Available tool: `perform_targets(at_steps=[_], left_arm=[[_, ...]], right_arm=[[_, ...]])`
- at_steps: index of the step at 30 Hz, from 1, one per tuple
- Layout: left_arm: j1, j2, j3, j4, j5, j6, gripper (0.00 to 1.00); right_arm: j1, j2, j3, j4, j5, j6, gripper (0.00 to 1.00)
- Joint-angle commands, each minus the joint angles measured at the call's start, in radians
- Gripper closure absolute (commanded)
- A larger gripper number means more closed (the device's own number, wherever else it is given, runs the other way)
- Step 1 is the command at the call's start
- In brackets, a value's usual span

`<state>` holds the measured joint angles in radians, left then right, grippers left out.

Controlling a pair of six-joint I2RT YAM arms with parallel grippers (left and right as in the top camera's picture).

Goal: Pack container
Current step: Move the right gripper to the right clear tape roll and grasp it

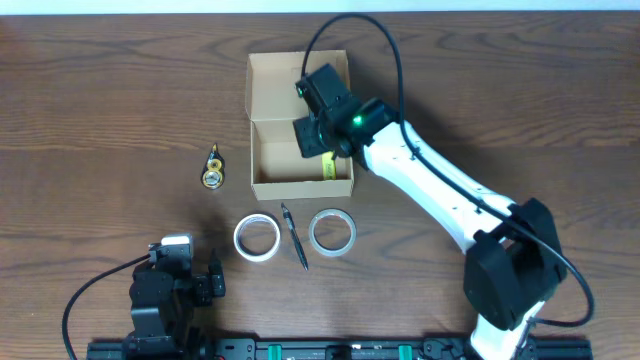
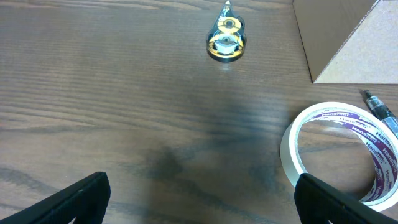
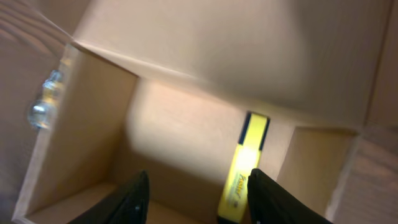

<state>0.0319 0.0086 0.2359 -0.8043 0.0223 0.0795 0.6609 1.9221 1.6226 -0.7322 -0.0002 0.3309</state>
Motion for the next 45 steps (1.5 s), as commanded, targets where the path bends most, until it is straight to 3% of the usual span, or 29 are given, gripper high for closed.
perform_targets(at_steps=[1, 3, 6, 7, 16, 24, 32, 39, 45], left_arm=[[0.000, -0.005, -0.044, -0.041, -0.006, 0.003, 0.05], [0.000, -0.005, -0.044, -0.041, -0.006, 0.003, 0.05], [0.000, -0.005, -0.044, -0.041, -0.006, 0.003, 0.04], [0.000, -0.005, -0.044, -0.041, -0.006, 0.003, 0.05], [0.000, -0.005, -0.044, -0.041, -0.006, 0.003, 0.05], [0.000, -0.005, -0.044, -0.041, -0.006, 0.003, 0.05], [0.000, -0.005, -0.044, -0.041, -0.006, 0.003, 0.05], [0.000, -0.005, -0.044, -0.041, -0.006, 0.003, 0.05], [0.000, -0.005, -0.044, -0.041, -0.006, 0.003, 0.05]], right_arm=[[0.010, -0.040, 0.072, -0.087, -0.005, -0.109, 0.29], [0.010, -0.104, 0.084, -0.220, -0.007, -0.170, 0.14], [0.010, -0.191, 0.084, -0.373, -0.014, -0.199, 0.08], [0.010, -0.220, 0.084, -0.422, -0.026, -0.217, 0.01], [0.010, -0.327, -0.035, -0.580, -0.247, -0.526, 0.01], [0.010, -0.334, -0.344, -0.486, -0.414, -0.692, 0.01], [0.095, -0.333, -0.485, -0.338, -0.415, -0.683, 0.02], [0.177, -0.332, -0.576, -0.165, -0.185, -0.498, 0.03], [0.176, -0.331, -0.620, -0.087, -0.175, -0.465, 0.07]])
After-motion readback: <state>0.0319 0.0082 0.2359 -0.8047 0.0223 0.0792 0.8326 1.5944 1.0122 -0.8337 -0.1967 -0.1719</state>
